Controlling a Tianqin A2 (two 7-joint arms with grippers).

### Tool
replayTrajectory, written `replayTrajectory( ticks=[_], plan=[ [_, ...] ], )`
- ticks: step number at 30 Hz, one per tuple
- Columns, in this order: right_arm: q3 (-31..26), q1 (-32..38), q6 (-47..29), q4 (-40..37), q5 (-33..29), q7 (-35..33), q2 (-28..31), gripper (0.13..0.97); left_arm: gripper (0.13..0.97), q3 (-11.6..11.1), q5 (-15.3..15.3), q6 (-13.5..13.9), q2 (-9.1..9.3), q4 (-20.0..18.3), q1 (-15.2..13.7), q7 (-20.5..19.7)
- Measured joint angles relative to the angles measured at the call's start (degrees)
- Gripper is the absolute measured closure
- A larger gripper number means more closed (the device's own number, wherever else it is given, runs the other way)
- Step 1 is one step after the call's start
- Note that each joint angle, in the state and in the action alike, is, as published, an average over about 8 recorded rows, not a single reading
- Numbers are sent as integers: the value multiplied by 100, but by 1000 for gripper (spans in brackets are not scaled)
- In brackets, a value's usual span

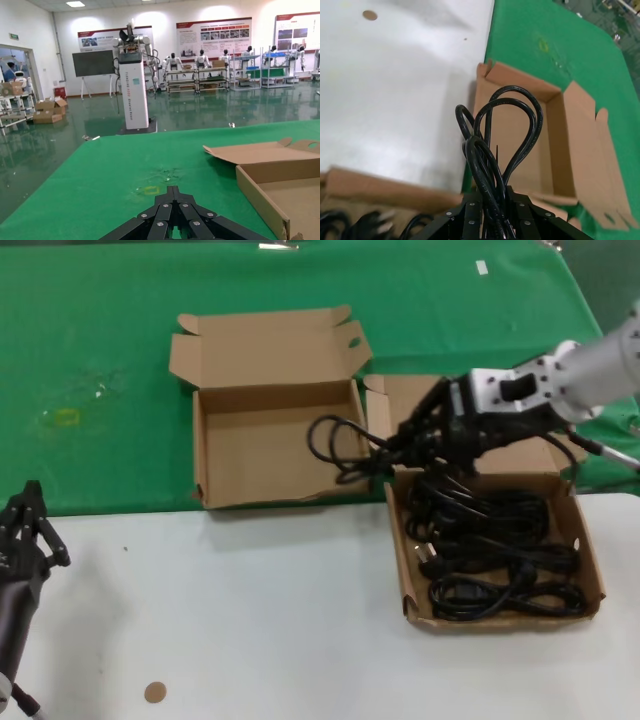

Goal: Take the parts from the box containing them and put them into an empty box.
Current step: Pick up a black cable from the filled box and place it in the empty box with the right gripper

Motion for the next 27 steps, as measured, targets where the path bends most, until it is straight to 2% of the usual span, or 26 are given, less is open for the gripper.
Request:
replayTrajectory(
  ticks=[15, 27],
  plan=[
    [-267, 685, 594, -1311, -225, -311, -1238, 865, 953, 0, 0, 0, 0, 0, 0, 0],
    [-185, 1205, 1231, -2875, -89, -1089, -2179, 866, 953, 0, 0, 0, 0, 0, 0, 0]
  ],
)
